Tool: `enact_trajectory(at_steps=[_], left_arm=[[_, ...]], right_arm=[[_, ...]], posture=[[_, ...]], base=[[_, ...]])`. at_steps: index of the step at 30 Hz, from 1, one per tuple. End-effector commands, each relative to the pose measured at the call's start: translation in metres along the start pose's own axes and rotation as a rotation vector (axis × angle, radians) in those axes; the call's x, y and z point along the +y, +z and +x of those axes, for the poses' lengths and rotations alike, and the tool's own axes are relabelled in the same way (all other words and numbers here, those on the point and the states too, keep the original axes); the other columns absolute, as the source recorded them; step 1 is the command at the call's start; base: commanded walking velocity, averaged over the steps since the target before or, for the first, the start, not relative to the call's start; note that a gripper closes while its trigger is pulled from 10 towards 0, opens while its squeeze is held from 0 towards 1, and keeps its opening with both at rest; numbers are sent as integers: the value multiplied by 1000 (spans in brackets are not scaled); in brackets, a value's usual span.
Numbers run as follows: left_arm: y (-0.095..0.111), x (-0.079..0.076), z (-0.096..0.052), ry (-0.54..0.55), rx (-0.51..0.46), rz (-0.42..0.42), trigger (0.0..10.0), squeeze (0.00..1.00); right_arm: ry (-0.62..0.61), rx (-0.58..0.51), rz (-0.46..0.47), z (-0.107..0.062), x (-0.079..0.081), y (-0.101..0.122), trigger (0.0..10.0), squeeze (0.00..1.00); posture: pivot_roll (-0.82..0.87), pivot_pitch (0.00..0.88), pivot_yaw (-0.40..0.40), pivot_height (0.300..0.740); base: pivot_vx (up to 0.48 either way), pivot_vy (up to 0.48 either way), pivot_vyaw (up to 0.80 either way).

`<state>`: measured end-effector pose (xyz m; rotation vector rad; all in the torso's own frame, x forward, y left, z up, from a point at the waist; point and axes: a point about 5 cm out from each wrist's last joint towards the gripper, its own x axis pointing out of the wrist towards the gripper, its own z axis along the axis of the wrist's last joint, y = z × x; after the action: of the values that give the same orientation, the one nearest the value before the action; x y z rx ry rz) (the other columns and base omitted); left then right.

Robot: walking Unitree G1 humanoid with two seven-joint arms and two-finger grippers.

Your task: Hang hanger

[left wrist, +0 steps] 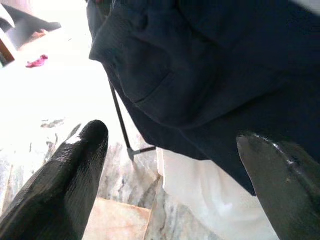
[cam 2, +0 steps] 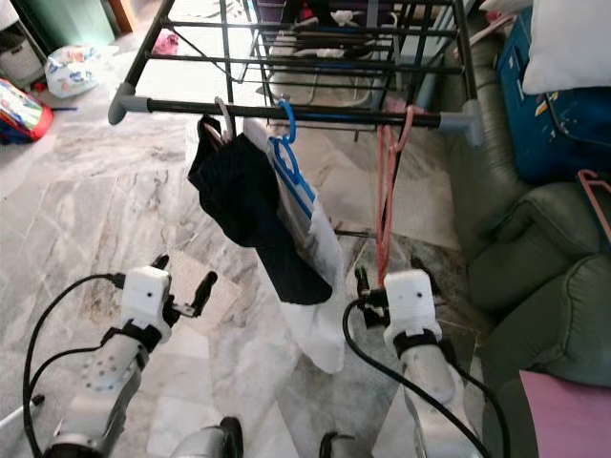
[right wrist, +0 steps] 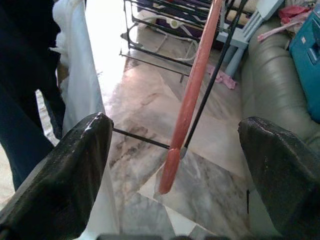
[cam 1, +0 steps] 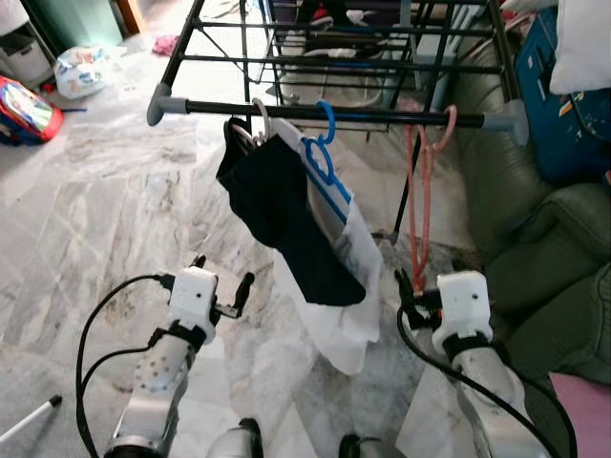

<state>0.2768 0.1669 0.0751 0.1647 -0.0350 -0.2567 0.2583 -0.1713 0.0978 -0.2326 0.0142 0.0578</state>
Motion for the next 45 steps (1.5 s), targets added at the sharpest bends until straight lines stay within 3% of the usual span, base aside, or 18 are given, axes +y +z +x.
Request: enact_trajectory(at_steps=[1,5,8,10,12,15,18,21,24,30,37,39,41,45], left_arm=[[-4,2,-13,8,25,32,10000,0],[-5,3,-21,1,46,56,10000,0],[-4,17,-26,-47,69,116,10000,0],[-3,23,-21,-52,64,148,10000,0],[0,31,-12,-45,57,155,10000,0],[9,31,-1,-25,2,216,10000,0],[17,30,8,18,-21,160,10000,0],[12,31,3,63,-8,121,10000,0],[3,26,-11,138,8,85,10000,0],[-7,19,-24,229,49,29,10000,0],[-9,25,-23,260,59,21,10000,0],[-6,25,-20,259,48,23,10000,0],[-4,25,-19,259,46,20,10000,0],[-4,13,-13,217,49,4,10000,0]], right_arm=[[-21,25,18,-6,-4,-3,10000,0],[-77,51,28,-9,-9,-6,10000,0],[-60,53,4,-5,0,-8,10000,0],[-44,31,35,0,4,-4,10000,0],[-26,3,7,10,9,4,10000,0],[19,-28,20,16,15,12,10000,0],[77,-33,33,21,20,12,10000,0],[58,-38,31,23,18,15,10000,0],[-24,-41,40,20,-2,17,10000,0],[-123,-58,77,8,-22,21,10000,0],[-188,-61,104,-1,-9,16,10000,0],[-220,-39,174,-4,-6,14,10000,0],[-217,-41,160,-5,-4,14,10000,0],[-192,-28,151,-8,-5,12,10000,0]], posture=[[10,193,39,740],[23,216,35,740],[46,227,3,740],[58,219,-18,740],[74,198,-46,740],[96,177,-38,740],[81,187,-18,740],[63,191,-7,740],[53,193,6,740],[50,191,9,740],[54,188,11,740],[53,189,13,740],[46,188,15,740],[29,197,22,740]], base=[[0,0,0],[0,0,0],[0,0,0],[0,0,0],[0,0,0],[0,0,0],[0,0,0],[0,0,0],[0,0,0],[0,0,0],[0,0,0],[0,0,0],[0,0,0],[0,0,0]])
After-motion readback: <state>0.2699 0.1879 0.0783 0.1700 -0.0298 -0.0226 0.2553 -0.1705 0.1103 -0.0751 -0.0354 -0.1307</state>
